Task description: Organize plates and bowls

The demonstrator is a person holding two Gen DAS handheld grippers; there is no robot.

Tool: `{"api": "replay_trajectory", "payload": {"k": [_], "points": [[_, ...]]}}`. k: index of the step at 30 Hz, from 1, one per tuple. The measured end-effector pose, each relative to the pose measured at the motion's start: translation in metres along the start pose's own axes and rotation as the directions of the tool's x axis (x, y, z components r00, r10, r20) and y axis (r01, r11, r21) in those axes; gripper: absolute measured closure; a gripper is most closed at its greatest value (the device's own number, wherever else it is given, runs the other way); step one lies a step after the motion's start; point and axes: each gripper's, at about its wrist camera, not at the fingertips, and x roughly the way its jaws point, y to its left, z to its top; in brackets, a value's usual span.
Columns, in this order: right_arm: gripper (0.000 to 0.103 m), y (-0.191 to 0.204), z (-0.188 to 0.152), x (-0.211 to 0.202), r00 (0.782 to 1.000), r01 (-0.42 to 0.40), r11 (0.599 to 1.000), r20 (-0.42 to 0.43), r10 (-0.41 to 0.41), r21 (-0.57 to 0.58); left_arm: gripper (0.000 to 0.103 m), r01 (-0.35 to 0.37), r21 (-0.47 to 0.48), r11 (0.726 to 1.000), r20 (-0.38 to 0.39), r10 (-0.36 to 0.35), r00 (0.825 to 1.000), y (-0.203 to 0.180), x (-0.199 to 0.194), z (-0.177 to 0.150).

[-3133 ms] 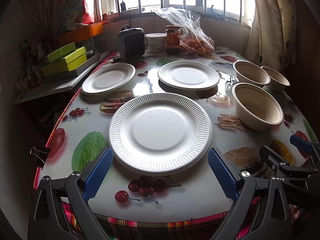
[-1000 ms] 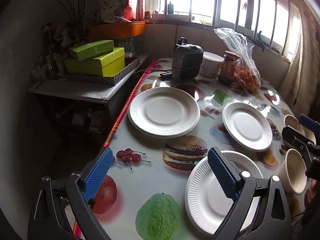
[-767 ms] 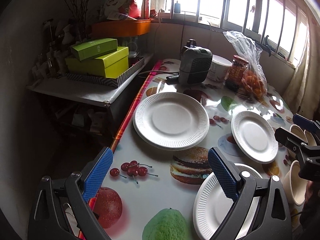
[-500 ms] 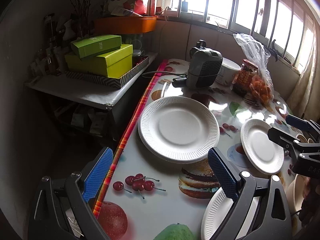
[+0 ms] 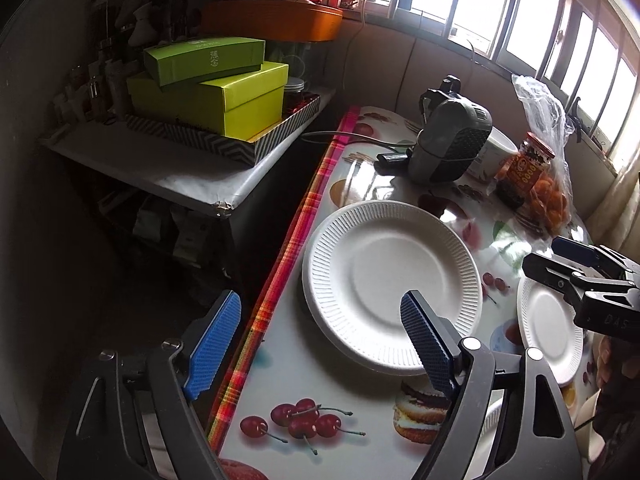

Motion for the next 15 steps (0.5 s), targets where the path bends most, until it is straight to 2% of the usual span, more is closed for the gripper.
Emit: {"api": "replay_trajectory", "payload": {"k": [3,7,15], "points": [[0.024,-0.005,0.005,0.019,0.999,-0.014,1.000,-0.043,0.015,0.025,0.034,0.014,-0.017,1.000,-0.040,-0.015,0.999,0.005,0.016,0.005],[0.034,-0.004,0.004,0.040,0.996,-0.010,1.000,-0.084,0.012,0.016,0.035,0.014,-0.019,1.000,-0.066,-0.015,0.998,0.007,0.031,0.003],[0.041,-0.006,0.003,0.060,0.992,-0.036,0.999,-0.121,0.039,0.030,0.039,0.036,-0.052,0.998,-0.096,-0.041,0.994,0.011,0.047,0.002]]}}
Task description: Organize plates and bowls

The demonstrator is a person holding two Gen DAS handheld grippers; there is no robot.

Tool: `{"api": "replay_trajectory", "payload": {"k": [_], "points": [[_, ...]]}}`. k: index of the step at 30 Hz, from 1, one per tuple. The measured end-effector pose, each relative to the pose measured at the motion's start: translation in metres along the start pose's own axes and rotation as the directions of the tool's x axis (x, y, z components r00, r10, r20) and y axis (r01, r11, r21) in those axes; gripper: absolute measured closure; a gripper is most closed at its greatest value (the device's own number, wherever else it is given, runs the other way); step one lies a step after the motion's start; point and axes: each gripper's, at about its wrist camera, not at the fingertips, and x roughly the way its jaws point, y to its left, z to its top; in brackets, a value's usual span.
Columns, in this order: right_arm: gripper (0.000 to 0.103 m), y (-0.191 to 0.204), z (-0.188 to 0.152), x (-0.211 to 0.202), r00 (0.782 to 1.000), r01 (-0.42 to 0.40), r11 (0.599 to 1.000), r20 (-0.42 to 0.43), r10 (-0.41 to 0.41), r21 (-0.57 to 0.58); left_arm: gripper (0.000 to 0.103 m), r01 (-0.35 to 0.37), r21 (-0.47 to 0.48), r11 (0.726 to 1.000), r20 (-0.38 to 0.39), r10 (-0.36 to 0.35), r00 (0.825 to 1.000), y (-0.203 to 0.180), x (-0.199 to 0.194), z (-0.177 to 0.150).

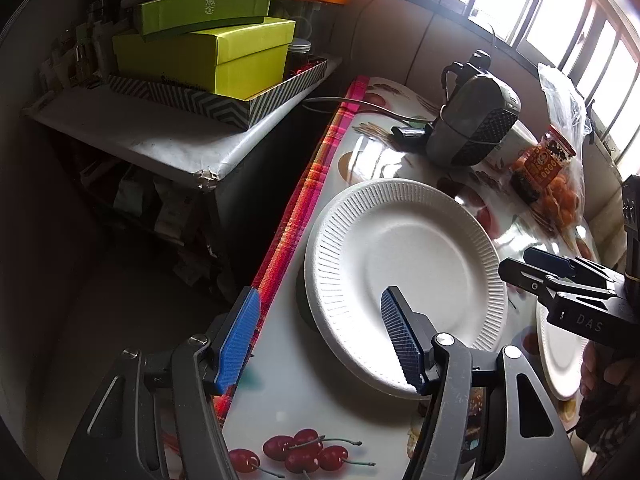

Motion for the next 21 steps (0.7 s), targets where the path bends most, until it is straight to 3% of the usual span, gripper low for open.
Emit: {"api": "replay_trajectory", "payload": {"k": [4,8,11,14,21], "points": [[0.050,-0.003,0.001,0.005,1.000,-0.011,1.000,-0.012,0.011,0.018,0.044,0.010,-0.009,1.000,-0.011,-0.010,1.000,0.001,0.005,0.000],[0.051,-0.002,0.002,0.010,0.999,-0.035,0.999,-0.025,0.036,0.024,0.052,0.022,-0.018,1.000,-0.033,-0.023,0.999,0.001,0.010,0.001],[0.060,0.000,0.002,0.014,0.998,-0.043,0.999,-0.035,0.044,0.023,0.056,0.028,-0.018,0.999,-0.040,-0.028,0.999,-0.001,0.012,0.000],[0.067,0.001,0.002,0.015,0.998,-0.048,0.998,-0.037,0.049,0.026,0.068,0.028,-0.019,0.999,-0.046,-0.029,0.999,-0.001,0.014,0.000],[0.071,0.000,0.001,0.016,0.997,-0.058,0.998,-0.039,0.059,0.028,0.071,0.022,-0.022,1.000,-0.049,-0.023,0.999,-0.002,0.016,0.001]]}}
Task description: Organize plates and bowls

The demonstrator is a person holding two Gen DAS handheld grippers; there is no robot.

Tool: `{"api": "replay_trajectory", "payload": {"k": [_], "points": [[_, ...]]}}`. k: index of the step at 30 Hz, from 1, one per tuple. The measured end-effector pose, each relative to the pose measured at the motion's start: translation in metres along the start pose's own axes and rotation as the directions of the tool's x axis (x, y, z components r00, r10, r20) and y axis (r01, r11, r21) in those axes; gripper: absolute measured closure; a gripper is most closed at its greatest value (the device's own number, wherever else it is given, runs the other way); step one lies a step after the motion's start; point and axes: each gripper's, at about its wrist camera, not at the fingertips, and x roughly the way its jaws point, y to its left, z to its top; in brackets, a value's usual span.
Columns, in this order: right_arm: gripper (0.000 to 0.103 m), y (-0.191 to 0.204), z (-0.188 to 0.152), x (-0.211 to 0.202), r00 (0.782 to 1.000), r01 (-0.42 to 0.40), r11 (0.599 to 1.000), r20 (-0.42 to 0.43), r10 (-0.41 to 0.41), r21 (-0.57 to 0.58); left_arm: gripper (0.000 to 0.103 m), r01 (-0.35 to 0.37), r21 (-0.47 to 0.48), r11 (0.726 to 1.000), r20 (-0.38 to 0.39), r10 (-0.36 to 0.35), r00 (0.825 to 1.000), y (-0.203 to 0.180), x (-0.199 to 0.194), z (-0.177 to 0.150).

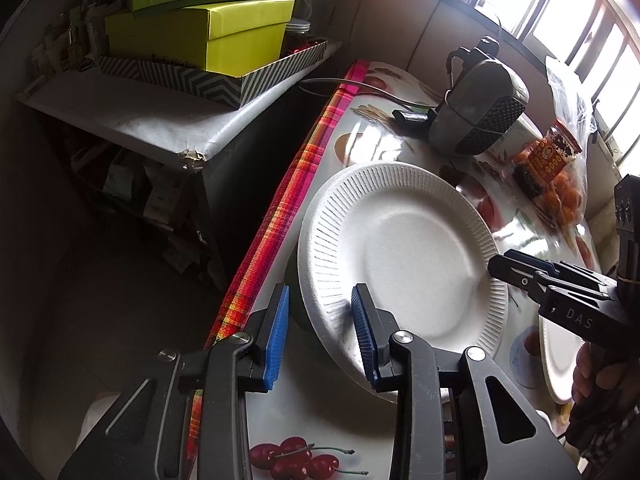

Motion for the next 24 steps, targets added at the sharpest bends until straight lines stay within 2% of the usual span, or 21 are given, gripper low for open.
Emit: {"api": "replay_trajectory", "payload": {"k": [3,15,24], "points": [[0.074,0.0008,0.0001,-0.0005,1.000,-0.006,1.000,0.001,0.006,-0.003,0.076,0.000,0.007,1.000,-0.002,0.000,1.000,-0.0012,0.0006,-0.0003],[0.085,0.0053,0.0002,0.0009,1.000,-0.004,1.000,-0.001,0.004,-0.017,0.079,-0.016,0.011,1.000,0.009,0.016,1.000,-0.0035,-0.0027,0.0015],[0.086,0.0048,-0.0012,-0.0024,1.000,0.002,1.000,-0.001,-0.002,-0.015,0.080,-0.023,0.014,1.000,0.009,0.023,1.000,-0.0046,-0.0053,0.0016]]}}
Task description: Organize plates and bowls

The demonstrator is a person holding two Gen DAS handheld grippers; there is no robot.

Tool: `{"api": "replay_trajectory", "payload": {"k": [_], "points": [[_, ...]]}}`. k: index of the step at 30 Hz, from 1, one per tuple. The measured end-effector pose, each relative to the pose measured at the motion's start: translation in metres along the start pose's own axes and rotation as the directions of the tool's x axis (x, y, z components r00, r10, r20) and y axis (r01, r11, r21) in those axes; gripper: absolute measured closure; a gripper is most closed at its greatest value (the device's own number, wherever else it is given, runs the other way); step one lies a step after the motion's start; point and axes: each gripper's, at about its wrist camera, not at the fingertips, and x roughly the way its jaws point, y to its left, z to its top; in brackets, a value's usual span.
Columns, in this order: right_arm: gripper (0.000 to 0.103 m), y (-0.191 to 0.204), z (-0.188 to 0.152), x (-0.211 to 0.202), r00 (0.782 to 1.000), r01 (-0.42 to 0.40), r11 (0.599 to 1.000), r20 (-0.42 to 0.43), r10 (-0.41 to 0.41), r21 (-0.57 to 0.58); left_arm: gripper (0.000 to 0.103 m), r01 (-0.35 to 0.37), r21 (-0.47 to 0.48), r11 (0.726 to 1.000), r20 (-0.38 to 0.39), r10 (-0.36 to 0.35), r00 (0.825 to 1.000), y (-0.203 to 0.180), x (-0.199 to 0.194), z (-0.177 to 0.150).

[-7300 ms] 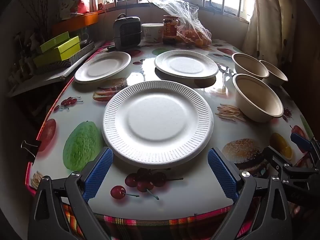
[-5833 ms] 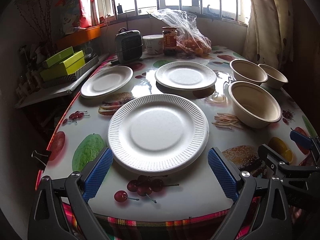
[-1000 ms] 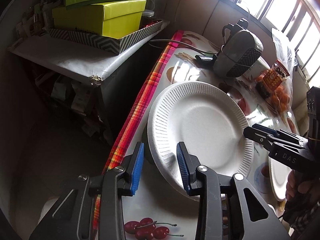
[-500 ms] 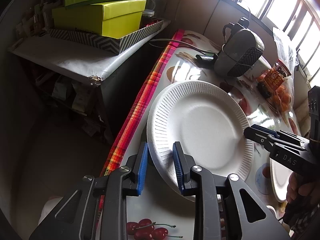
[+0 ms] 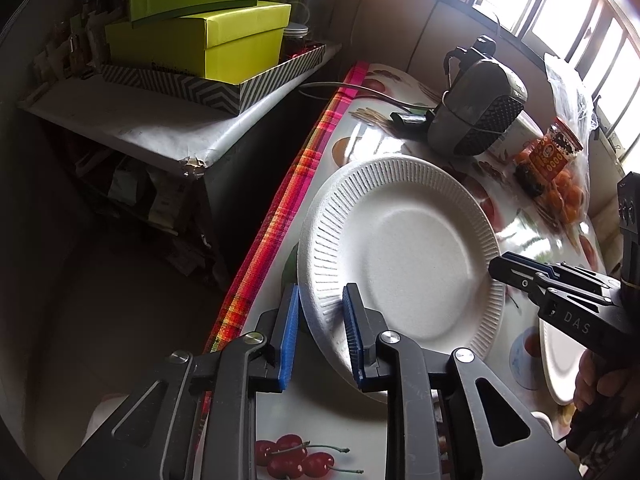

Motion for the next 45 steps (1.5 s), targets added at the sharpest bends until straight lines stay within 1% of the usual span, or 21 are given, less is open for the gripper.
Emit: {"api": "replay_trajectory", "payload": {"k": [13,24,31,38,45], "points": [[0.086,-0.002,-0.005,-0.018,1.000,-0.008,1.000,0.016,0.008,0.016,0.080,0.010,0.006,1.000,0.006,-0.010,1.000,-0.005,-0.011,-0.002],[0.086,0.000,-0.016,-0.049,0.999,0.009,1.000,0.038,-0.009,0.019,0.080,0.040,0.026,0.999,0.031,-0.041,0.999,-0.017,-0.037,-0.010],[0.086,-0.001,-0.033,-0.075,0.998,0.015,1.000,0.057,-0.016,0.022,0.080,0.059,0.043,0.997,0.044,-0.061,0.997,-0.027,-0.055,-0.021],[0.086,-0.002,-0.049,-0.094,0.997,0.018,0.999,0.071,-0.020,0.038,0.080,0.074,0.056,0.996,0.043,-0.077,0.996,-0.036,-0.065,-0.035],[0.086,-0.008,-0.071,-0.109,0.997,0.018,0.998,0.068,-0.023,0.060,0.080,0.098,0.075,0.992,0.042,-0.102,0.994,-0.047,-0.077,-0.053]]}}
